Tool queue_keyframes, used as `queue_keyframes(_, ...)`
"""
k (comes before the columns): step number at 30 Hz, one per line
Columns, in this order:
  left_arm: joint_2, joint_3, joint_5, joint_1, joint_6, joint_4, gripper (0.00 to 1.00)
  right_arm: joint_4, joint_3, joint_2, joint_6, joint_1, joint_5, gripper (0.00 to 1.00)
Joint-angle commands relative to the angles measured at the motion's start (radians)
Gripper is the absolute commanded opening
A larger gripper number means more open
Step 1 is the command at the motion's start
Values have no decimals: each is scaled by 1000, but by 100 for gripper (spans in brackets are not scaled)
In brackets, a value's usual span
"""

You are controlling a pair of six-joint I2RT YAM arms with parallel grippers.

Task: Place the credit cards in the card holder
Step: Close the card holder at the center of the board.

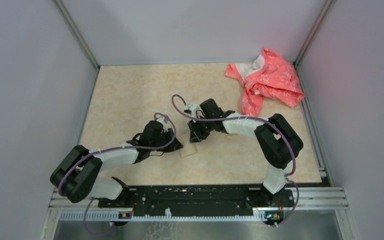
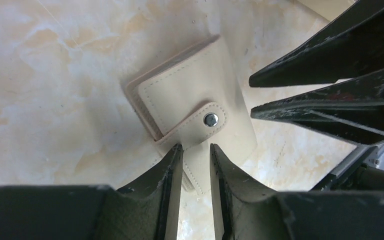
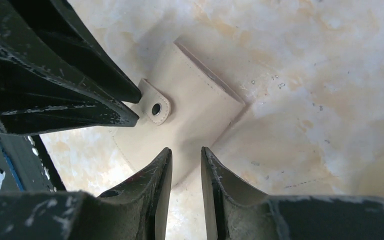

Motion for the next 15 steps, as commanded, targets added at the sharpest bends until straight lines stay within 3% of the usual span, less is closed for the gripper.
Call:
queue_keyframes(1, 49, 56, -86, 0, 65, -83, 31, 3, 0, 63, 61, -4, -5, 28)
queue_keyframes(7, 135, 180, -120, 6, 152, -182, 29, 80, -60, 70, 133, 0, -158, 20)
queue_keyframes(15, 190, 259, -100, 17, 269, -174, 29, 369, -194, 20, 301, 38, -335, 20)
